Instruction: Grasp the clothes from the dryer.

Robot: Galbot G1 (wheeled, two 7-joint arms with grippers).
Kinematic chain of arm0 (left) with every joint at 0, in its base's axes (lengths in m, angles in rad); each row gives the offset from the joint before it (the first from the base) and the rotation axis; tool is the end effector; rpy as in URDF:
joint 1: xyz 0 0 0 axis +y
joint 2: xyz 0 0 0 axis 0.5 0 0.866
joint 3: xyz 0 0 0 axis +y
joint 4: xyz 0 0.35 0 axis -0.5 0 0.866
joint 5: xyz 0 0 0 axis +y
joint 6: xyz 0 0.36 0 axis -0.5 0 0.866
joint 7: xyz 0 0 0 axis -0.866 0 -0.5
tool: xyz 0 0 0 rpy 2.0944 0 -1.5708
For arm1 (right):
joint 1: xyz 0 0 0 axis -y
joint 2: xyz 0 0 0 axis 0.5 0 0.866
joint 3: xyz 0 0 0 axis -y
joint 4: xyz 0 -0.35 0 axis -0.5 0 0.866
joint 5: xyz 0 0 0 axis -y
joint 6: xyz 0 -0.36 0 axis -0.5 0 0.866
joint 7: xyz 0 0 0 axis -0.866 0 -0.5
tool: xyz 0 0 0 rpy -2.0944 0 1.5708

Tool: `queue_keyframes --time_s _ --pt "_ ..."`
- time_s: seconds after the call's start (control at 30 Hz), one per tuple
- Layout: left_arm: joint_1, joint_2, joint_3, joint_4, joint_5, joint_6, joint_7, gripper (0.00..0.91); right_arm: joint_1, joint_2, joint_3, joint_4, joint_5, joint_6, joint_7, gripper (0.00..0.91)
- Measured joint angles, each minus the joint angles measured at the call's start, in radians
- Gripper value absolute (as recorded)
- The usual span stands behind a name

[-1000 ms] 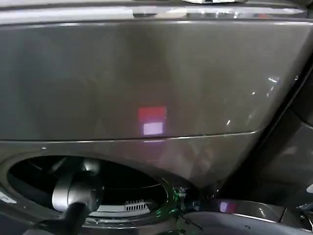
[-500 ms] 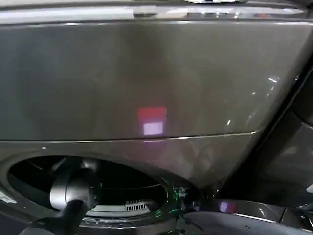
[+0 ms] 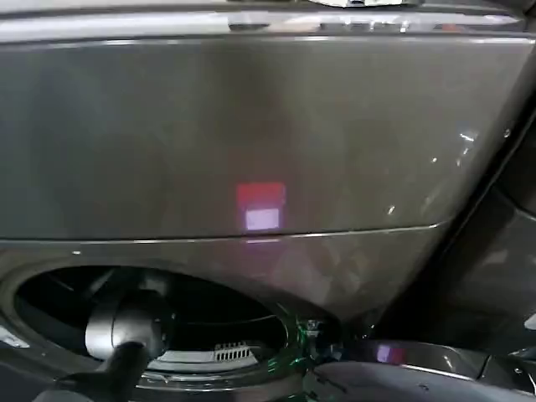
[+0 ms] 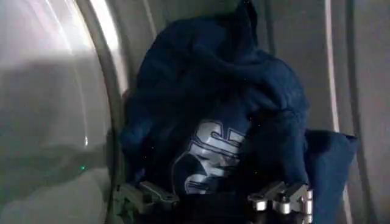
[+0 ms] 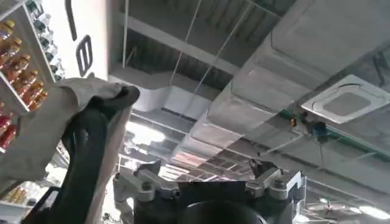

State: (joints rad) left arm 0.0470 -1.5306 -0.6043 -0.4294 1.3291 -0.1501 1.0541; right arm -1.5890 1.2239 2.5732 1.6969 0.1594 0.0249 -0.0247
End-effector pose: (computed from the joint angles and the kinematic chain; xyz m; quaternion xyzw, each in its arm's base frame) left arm 0.6498 0.0393 -0.2396 -0.4548 -0.6655 -0.5025 0.3126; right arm -0.2332 -0.4017 -0.0683 0.7495 0.5659 -0.3279 0.1025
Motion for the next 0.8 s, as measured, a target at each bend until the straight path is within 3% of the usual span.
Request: queue_keyframes --time_s 0.8 --pt "0.031 0.011 -0.006 -0.02 -0.084 -0.015 0.008 0.0 -0.003 -0.009 -0.011 -0.018 0.0 0.005 -0.004 0.907"
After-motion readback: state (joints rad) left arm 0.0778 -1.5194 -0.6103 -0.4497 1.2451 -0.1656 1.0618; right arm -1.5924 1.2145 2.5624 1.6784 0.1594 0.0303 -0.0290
